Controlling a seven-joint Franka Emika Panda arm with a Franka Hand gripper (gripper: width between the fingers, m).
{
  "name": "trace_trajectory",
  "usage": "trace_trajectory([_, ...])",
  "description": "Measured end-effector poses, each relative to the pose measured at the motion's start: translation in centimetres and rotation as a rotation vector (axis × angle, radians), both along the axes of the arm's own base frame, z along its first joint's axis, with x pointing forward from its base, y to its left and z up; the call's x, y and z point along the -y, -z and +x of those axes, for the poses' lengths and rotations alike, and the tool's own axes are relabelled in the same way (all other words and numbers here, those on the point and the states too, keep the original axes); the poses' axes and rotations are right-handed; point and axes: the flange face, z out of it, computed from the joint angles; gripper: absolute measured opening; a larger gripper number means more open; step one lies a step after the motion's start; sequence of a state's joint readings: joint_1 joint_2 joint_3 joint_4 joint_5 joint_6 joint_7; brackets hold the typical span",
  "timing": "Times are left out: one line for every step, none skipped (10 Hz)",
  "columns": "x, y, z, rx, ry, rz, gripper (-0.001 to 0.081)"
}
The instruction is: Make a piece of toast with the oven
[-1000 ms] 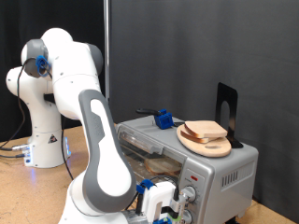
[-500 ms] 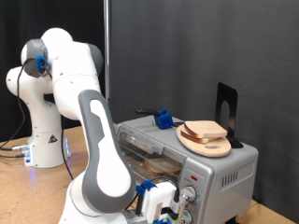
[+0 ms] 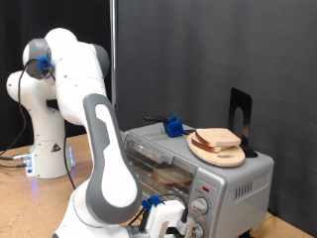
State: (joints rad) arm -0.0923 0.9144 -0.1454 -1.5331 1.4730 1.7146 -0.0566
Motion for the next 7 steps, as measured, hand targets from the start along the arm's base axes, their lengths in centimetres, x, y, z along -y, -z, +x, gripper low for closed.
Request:
trace_trajectory([0.02,-0.26,0.06,0.005,-0.001,-0.003,0.0795])
trace_trajectory([-0.02,-0.42,0.1,0.008,-0.005,-0.002,0.0795])
trace_trajectory([-0.12,-0.56,0.13,0.01,-0.013,-0.001,0.0795])
trace_trajectory([-0.31,-0.62,0.05,0.008,-0.03,-0.003,0.0795])
trace_trajectory([-0.51,-0.56,0.0,0.005,-0.039,-0.009,0.0795])
trace_trajectory([-0.74,-0.48,0.0,0.0,-0.041,-0.015,0.0795])
trace_trajectory([-0.93,-0.41,0.05,-0.004,-0.039,-0.022,0.0795])
